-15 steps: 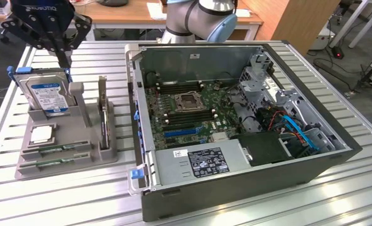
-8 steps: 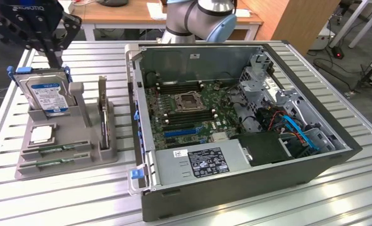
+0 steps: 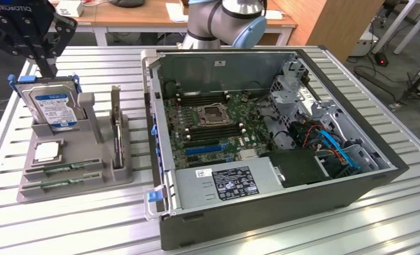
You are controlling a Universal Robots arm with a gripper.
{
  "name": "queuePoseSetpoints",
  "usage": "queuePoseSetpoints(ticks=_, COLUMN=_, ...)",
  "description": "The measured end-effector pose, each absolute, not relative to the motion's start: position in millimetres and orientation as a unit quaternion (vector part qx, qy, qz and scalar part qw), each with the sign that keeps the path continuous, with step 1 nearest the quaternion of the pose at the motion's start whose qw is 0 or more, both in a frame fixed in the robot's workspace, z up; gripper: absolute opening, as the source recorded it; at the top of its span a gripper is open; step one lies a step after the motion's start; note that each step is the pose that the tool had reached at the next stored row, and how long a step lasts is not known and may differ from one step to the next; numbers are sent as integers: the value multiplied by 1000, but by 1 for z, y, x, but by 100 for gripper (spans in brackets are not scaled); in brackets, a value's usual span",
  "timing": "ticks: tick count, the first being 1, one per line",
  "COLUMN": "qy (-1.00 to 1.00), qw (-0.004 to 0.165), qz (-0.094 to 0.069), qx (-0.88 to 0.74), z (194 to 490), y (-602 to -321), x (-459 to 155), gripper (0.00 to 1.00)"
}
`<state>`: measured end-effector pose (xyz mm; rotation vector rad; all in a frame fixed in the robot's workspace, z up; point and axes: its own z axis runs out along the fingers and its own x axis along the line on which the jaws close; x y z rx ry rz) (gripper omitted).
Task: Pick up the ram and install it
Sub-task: 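Reach for the ram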
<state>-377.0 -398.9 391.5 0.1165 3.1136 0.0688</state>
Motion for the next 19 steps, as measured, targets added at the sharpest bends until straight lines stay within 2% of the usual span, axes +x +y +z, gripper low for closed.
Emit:
queuePoseSetpoints(ticks=10, qy=999, qw=12, qz=22, qx=37, z=391, y=-399, x=-377, gripper=9)
queuePoseSetpoints(ticks=19, qy=999, qw=13, qz=22, qx=37, z=391, y=-415, x=-377, gripper=9)
